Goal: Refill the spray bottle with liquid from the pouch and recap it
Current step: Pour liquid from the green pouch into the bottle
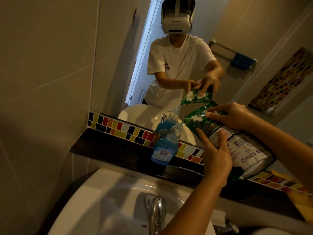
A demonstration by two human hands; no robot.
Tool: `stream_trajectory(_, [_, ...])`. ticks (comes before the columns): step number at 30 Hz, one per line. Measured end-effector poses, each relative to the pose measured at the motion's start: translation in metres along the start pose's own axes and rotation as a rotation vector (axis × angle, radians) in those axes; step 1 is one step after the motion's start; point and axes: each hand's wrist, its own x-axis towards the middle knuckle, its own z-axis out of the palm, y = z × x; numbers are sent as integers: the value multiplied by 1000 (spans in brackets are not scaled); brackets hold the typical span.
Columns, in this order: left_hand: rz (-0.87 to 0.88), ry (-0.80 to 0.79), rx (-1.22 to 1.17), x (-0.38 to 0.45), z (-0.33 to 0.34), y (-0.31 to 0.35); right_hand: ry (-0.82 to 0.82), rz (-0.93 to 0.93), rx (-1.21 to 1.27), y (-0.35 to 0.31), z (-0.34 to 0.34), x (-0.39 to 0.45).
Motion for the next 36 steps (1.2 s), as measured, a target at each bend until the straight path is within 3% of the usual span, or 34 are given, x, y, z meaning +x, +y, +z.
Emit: stream_trajectory(36, [-3,-4,23,-12,-3,15,-19,-10,-62,-10,-5,1])
